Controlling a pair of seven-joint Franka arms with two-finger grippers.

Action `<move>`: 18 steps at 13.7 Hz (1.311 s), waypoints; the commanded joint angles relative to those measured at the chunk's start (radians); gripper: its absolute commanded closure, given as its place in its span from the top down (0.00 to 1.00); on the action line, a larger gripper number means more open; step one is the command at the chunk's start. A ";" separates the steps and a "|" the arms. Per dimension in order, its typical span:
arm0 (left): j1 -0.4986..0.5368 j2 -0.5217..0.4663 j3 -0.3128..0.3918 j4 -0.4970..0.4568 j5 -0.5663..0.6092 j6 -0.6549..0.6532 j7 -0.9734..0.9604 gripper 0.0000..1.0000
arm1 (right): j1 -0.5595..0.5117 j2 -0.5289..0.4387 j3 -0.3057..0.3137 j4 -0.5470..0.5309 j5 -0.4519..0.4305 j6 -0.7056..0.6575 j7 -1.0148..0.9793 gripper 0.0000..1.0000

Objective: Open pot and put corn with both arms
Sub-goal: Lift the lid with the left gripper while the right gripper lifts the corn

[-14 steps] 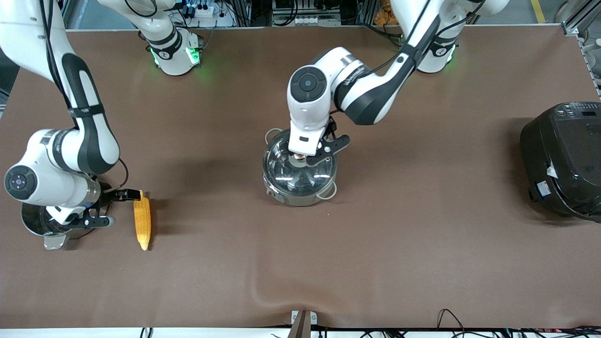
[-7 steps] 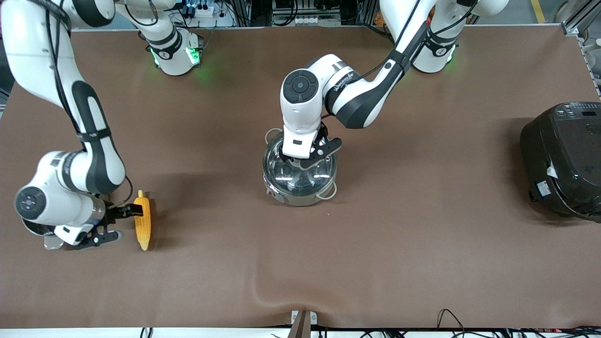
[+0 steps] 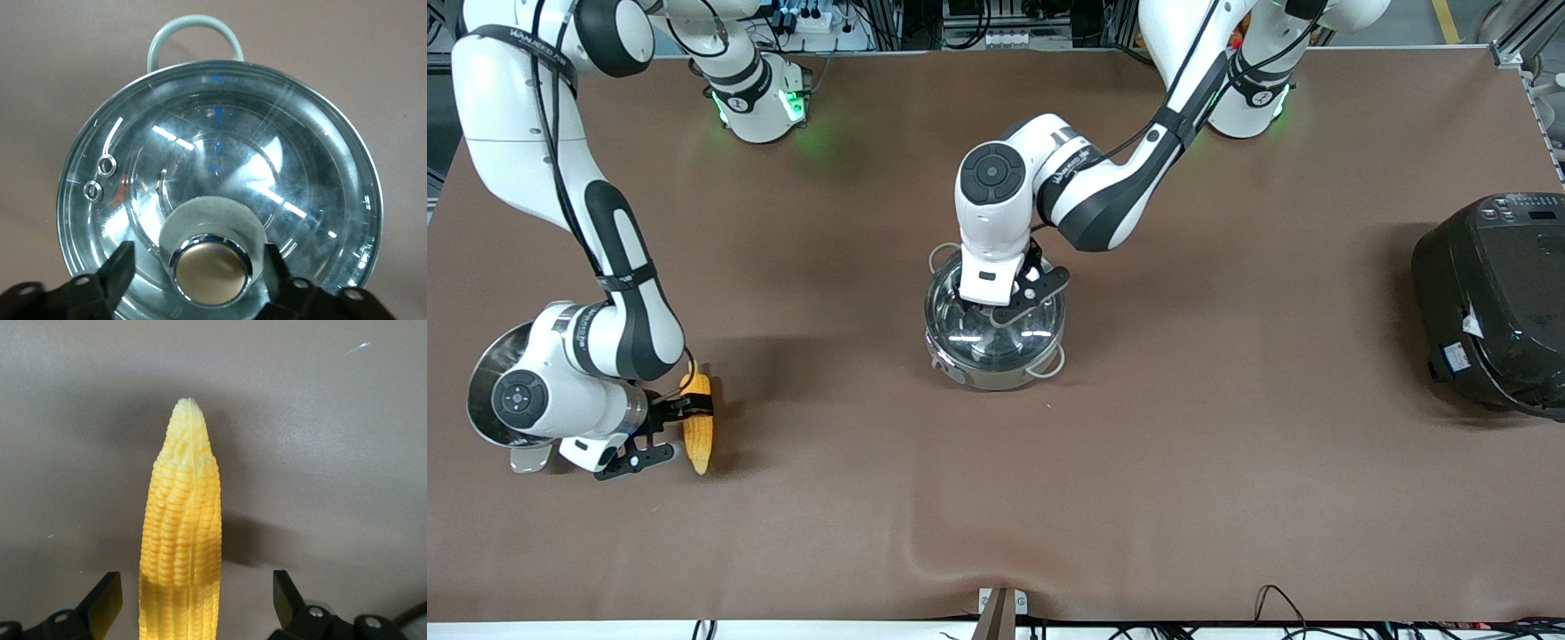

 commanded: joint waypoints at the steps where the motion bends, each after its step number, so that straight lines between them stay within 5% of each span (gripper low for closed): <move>1: -0.016 0.021 0.008 0.029 0.023 0.000 -0.034 0.54 | -0.010 0.024 0.007 0.026 0.015 -0.010 -0.019 0.05; 4: -0.012 0.010 0.008 0.029 0.023 -0.012 -0.032 0.00 | -0.009 0.025 0.007 0.026 0.035 -0.011 -0.036 0.00; 9: 0.028 -0.149 0.009 0.026 0.030 -0.176 0.059 0.00 | -0.001 0.002 0.009 0.031 0.037 -0.025 -0.076 0.00; 13: 0.258 -0.344 0.008 -0.008 0.014 -0.392 0.499 0.00 | 0.001 -0.057 0.043 0.054 0.035 -0.111 -0.132 0.00; 18: 0.551 -0.413 0.000 -0.222 0.003 -0.278 0.931 0.00 | 0.117 -0.151 0.055 0.081 0.025 -0.191 -0.129 0.00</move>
